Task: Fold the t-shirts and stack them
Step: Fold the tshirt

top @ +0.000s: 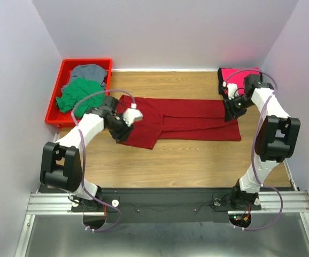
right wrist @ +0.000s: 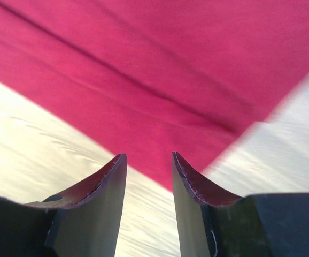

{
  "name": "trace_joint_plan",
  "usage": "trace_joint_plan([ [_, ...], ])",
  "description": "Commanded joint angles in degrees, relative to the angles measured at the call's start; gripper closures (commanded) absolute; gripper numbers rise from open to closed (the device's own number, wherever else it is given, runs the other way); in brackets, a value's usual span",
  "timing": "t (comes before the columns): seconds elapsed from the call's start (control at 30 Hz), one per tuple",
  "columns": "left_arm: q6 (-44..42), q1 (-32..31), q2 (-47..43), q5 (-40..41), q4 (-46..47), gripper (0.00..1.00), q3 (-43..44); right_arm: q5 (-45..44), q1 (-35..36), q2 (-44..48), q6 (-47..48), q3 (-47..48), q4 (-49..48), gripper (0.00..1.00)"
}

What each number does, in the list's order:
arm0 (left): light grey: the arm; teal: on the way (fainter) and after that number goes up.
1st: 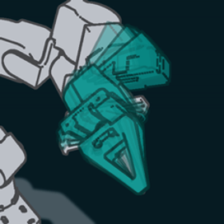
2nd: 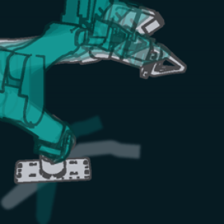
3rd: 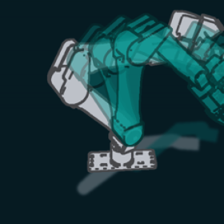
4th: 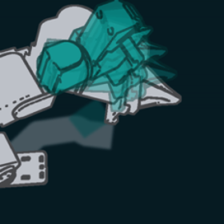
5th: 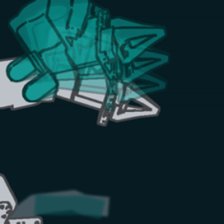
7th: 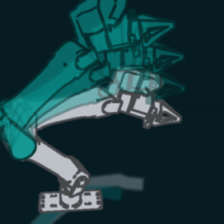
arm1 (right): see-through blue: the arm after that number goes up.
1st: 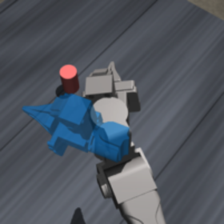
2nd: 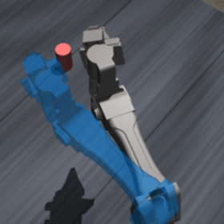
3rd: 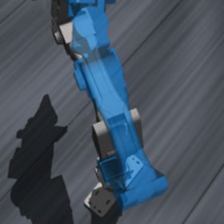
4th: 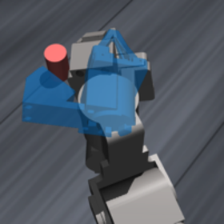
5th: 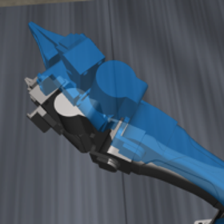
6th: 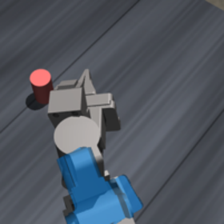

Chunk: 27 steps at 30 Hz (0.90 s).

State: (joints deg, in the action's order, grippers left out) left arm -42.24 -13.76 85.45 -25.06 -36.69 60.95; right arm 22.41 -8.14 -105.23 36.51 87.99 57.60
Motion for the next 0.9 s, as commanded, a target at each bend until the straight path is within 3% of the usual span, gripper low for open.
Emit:
trace_joint_plan([
  [0.0,9.09,-3.21,-3.98,3.79,8.91,0.49,-4.61,10.53,4.34,2.13,-11.62,-3.42,-0.29,0.56],
  [0.23,14.11,4.61,0.15,-5.24,5.05,0.51,-3.29,21.26,18.3,3.71,-36.31,-13.0,-22.24,0.56],
  [0.27,14.55,6.62,0.85,-6.22,4.18,0.51,-3.03,21.18,22.51,5.2,-43.56,-17.63,-34.37,0.53],
  [0.3,14.55,7.34,0.86,-6.23,3.99,0.51,-2.85,20.66,22.56,5.82,-46.24,-19.85,-34.49,0.52],
  [0.33,14.9,8.13,1.38,-7.45,3.82,0.5,-2.77,19.52,27.52,6.26,-48.7,-21.61,-41.45,0.5],
  [0.5,15.17,12.08,3.84,-8.34,2.06,0.48,-2.24,11.88,41.77,4.6,-59.79,-28.73,-55.55,0.44],
  [0.63,14.91,13.32,5.42,-7.81,1.27,0.47,-1.89,5.46,47.06,3.54,-62.88,-31.72,-60.05,0.36],
  [0.87,15.26,13.32,8.77,-8.16,1.27,0.47,-2.06,2.73,49.89,-4.09,-67.44,-29.46,-62.88,0.35],
])
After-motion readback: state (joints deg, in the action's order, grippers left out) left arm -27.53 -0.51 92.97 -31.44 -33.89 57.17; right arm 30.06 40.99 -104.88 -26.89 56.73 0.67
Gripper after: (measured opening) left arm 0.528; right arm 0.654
